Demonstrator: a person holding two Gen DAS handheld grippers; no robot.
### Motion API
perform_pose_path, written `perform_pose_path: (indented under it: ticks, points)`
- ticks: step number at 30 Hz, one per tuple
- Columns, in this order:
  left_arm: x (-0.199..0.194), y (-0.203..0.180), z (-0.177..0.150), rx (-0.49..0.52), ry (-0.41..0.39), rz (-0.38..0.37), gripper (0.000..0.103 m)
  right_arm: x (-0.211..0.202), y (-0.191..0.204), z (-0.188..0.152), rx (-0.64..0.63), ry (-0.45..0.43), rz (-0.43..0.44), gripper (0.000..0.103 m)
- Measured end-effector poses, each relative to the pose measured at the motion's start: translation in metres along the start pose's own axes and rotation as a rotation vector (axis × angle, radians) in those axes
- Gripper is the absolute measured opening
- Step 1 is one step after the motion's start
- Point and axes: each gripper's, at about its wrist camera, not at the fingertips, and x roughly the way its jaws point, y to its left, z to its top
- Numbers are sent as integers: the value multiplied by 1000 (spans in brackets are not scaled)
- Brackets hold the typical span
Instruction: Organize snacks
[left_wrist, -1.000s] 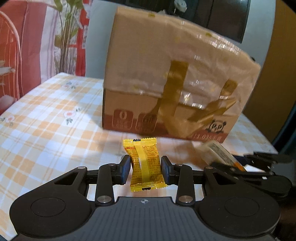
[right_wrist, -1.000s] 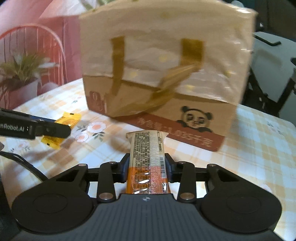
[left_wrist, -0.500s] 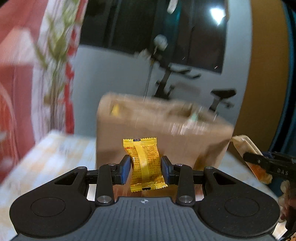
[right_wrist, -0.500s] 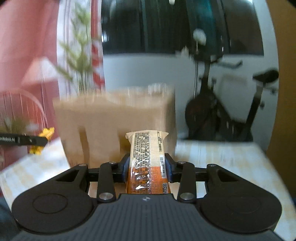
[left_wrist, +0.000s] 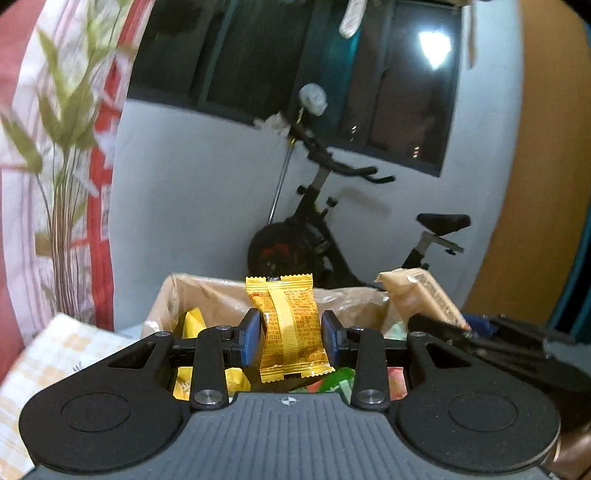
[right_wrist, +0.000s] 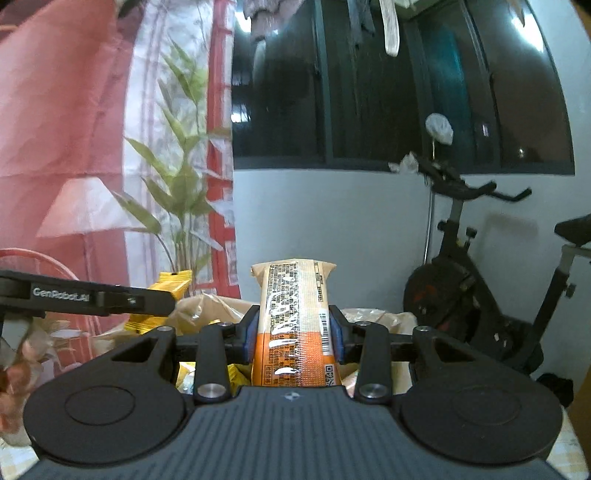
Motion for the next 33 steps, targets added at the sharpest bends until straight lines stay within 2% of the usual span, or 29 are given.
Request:
perform_pose_path:
  ticks: [5,12,14,16,18,20,22,24,29,33]
  points:
    - [33,10,-9,-25,79,37,38,34,0,-11,21,92,-2,39]
    - [32,15,-19,5,110,56,39,47,-9,-24,77,169,-10,40]
    - [26,15,-19,9,104,58,51,43,-11,-24,76,174,-11,42]
    - [19,12,-19,19,99,50,56,38,-10,-22,81,164,-13,44]
    - [11,8,-17,42,101,52,65,31,-8,-18,85,163,-8,55]
    - [-2,2,-15,75,83,66,82,26,-3,-13,72,174,-8,59]
    - [-15,-3,-12,90,58,70,88,15,4,-8,59,175,1,65]
    - [-30,-7,-8,96,48,77,90,2,10,-3,50,167,5,81]
    - [-65,-16,-1,101,47,83,95,-27,20,11,75,147,-9,91]
    - [-96,-27,0,124,38,123,97,-52,29,21,99,118,-41,102]
